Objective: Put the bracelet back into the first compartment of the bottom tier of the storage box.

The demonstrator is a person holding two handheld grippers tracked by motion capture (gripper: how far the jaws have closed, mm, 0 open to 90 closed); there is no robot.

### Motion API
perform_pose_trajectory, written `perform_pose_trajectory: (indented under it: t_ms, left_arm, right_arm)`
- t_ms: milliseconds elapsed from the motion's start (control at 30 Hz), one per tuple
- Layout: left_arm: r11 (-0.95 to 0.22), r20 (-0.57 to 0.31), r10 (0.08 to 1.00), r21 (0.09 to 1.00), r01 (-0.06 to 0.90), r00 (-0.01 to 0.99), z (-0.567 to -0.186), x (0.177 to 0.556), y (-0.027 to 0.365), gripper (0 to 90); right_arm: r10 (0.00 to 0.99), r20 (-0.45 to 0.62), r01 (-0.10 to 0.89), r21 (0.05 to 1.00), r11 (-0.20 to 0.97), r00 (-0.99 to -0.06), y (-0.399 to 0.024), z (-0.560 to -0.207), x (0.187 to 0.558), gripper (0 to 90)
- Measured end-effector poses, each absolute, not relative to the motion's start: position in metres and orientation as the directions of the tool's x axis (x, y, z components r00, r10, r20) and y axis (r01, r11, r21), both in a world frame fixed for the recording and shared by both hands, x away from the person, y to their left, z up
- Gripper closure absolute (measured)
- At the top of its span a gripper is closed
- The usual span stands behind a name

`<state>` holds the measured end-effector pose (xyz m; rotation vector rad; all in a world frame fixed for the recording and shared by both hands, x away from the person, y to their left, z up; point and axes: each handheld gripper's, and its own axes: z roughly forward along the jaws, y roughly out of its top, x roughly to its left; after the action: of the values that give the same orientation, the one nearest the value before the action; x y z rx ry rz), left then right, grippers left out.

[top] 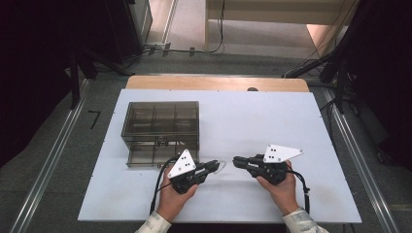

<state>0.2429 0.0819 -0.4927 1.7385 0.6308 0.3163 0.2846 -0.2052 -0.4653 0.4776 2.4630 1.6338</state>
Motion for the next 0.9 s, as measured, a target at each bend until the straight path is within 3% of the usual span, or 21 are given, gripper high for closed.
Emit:
perform_pose_trajectory:
  t_ms: [900]
  left_arm:
    - [-0.079, -0.122, 0.658, 0.970, 0.229, 0.743, -0.479, 0.240, 0.141, 86.7]
  right_arm:
    - [0.386, 0.042, 0.195, 0.909, 0.368, -0.922, -0.222, -0.468, 0.287, 83.1]
